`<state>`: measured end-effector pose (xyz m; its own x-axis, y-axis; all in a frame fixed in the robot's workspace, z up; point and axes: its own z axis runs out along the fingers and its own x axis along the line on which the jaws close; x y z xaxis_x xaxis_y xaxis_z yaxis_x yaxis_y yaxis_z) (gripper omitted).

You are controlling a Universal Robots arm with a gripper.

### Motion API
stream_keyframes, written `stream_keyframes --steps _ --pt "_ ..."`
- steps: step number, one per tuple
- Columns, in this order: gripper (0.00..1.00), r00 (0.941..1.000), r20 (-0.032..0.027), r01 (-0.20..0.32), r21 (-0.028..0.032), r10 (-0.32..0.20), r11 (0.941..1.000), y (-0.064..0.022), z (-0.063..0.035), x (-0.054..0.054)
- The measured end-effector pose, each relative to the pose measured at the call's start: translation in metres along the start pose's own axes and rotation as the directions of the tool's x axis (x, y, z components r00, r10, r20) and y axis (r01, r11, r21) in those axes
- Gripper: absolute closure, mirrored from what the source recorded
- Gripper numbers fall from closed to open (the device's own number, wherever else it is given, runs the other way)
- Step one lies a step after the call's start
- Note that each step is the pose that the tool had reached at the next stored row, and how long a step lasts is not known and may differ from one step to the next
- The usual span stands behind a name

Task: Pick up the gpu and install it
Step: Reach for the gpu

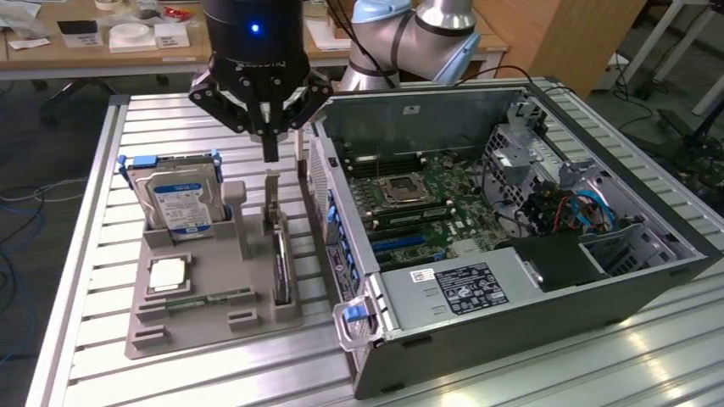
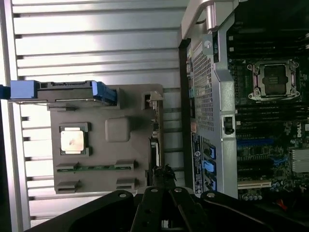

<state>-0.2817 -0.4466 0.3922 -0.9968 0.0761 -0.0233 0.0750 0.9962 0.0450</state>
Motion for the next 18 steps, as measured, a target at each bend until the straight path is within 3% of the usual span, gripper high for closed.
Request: stream_keyframes --steps 8,18 --pt "0.89 1.0 -0.0001 0.0 0.0 0.0 1.0 -0.0117 -0.0005 0.001" --pt "0.89 1.0 0.0 0.0 -0.0001 0.0 1.0 -0.0129 0.0001 0.005"
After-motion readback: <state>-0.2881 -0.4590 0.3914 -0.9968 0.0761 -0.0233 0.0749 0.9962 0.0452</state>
